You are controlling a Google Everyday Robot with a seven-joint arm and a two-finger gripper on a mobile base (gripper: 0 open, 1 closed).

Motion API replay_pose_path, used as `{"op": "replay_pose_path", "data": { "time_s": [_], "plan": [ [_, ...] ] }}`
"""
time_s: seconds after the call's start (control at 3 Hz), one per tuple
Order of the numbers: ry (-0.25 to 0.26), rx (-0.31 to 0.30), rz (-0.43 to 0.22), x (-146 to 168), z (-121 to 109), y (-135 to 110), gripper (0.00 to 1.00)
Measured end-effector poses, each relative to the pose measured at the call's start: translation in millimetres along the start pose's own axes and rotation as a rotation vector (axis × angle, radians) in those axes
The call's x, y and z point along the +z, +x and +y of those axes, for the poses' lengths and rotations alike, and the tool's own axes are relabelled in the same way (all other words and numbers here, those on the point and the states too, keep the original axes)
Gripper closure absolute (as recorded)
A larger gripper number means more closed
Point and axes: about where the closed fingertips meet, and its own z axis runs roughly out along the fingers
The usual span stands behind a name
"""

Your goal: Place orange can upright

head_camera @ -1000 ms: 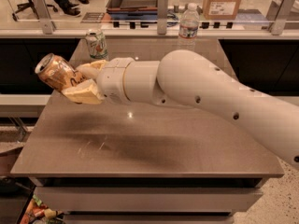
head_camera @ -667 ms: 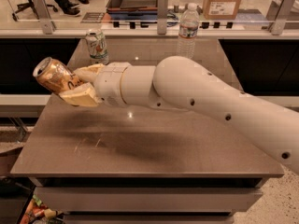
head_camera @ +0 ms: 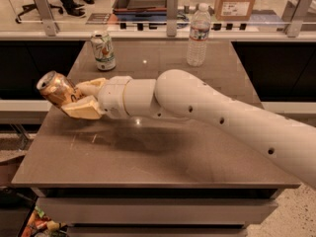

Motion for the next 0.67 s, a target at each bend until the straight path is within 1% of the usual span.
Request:
{"op": "replay_pose_path", "data": {
  "time_s": [0.67],
  "plan": [
    [-0.046, 0.100, -0.057, 28.4, 3.7, 36.7, 1.00]
  ]
}}
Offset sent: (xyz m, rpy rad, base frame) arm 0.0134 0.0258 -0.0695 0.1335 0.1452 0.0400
